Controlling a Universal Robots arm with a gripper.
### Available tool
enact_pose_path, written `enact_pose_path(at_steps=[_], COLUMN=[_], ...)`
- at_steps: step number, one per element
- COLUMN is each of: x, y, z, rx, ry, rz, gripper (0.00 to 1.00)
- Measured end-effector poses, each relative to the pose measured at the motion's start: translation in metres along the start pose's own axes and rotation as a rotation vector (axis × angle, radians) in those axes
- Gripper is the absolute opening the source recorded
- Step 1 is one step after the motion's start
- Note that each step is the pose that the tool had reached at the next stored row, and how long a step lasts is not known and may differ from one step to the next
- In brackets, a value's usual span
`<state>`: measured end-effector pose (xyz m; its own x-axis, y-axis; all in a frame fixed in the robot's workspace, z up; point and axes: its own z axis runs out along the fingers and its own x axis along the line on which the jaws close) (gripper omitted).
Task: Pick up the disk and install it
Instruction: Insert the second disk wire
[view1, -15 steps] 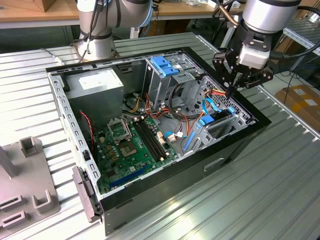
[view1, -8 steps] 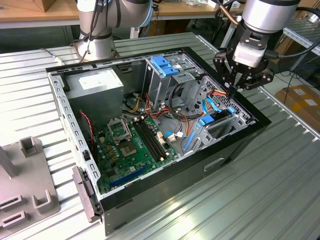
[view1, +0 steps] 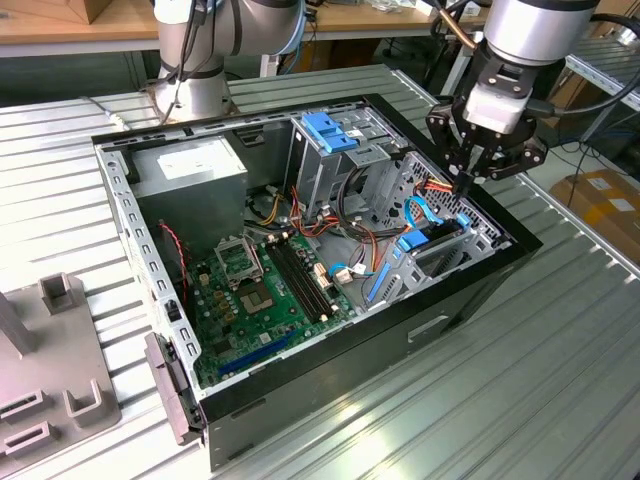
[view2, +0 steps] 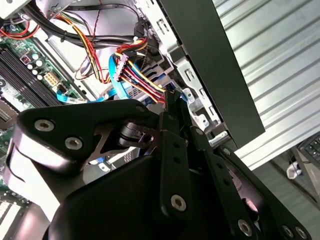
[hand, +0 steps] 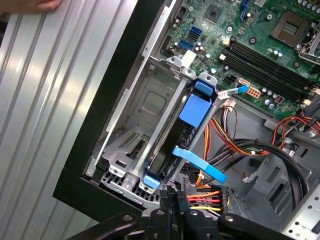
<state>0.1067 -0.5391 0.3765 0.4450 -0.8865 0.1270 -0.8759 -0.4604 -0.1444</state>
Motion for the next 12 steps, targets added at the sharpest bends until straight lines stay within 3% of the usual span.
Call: enact_pose_path(at_steps=[2, 8, 10, 12], x=[0.0000, -0.0002, -0.0002, -0.0003], y=[0.0001, 0.0003, 0.0003, 0.0005], z=[0.0001, 0.0019, 0.0018, 0.0020], rx=[-0.0034, -0.0223, -0.0235, -0.0188], ry=[0.0039, 0.0248, 0.0242, 0.0072], rz=[0.025, 0.174, 0.196, 0.227], gripper=[0.16, 0.16, 0.16, 0.16])
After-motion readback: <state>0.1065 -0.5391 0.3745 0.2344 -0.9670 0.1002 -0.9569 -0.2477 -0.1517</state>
